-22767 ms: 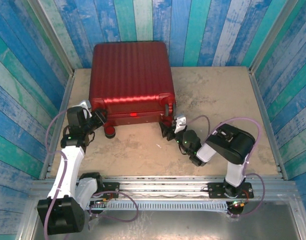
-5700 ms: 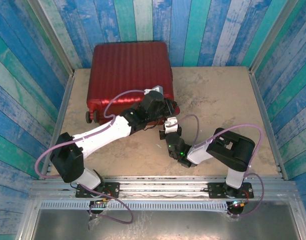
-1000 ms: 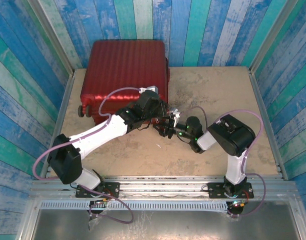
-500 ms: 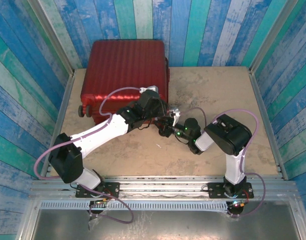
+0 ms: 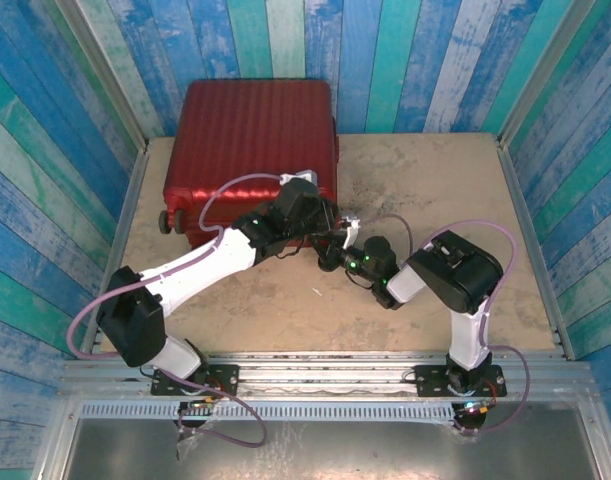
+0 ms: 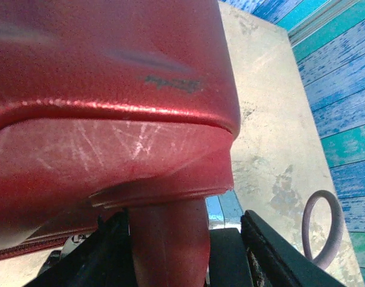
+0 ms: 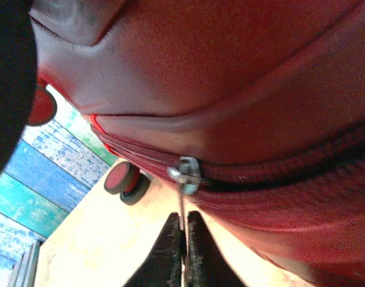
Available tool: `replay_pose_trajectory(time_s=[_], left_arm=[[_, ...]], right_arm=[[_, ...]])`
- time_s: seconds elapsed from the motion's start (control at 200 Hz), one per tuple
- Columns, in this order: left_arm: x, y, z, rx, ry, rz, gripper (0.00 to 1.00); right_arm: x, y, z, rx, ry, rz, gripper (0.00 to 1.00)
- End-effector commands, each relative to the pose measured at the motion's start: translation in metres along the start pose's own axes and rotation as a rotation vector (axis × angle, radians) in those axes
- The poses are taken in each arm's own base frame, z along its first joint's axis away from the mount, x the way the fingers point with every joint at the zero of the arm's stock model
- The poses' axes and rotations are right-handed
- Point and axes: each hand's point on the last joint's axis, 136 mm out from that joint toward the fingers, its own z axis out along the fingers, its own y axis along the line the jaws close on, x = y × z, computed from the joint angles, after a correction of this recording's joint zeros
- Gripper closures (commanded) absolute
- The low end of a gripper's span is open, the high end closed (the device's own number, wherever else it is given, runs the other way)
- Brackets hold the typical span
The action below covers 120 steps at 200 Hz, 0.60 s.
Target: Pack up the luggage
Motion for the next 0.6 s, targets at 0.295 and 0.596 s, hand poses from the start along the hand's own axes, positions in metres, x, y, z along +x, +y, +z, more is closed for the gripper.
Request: replay_pose_trajectory(time_s=[0.295, 0.596], left_arm=[[-0.016, -0.054, -0.062, 0.293, -0.087, 0.167, 1.0], [-0.012, -0.008, -0.093, 0.293, -0.126, 0.155, 1.0]], right_arm=[[0.0, -0.008, -0.02, 0.123, 0.142, -0.079, 0.99], [0.012, -0.006, -0.038, 0.151, 0.263, -0.145, 0.99]])
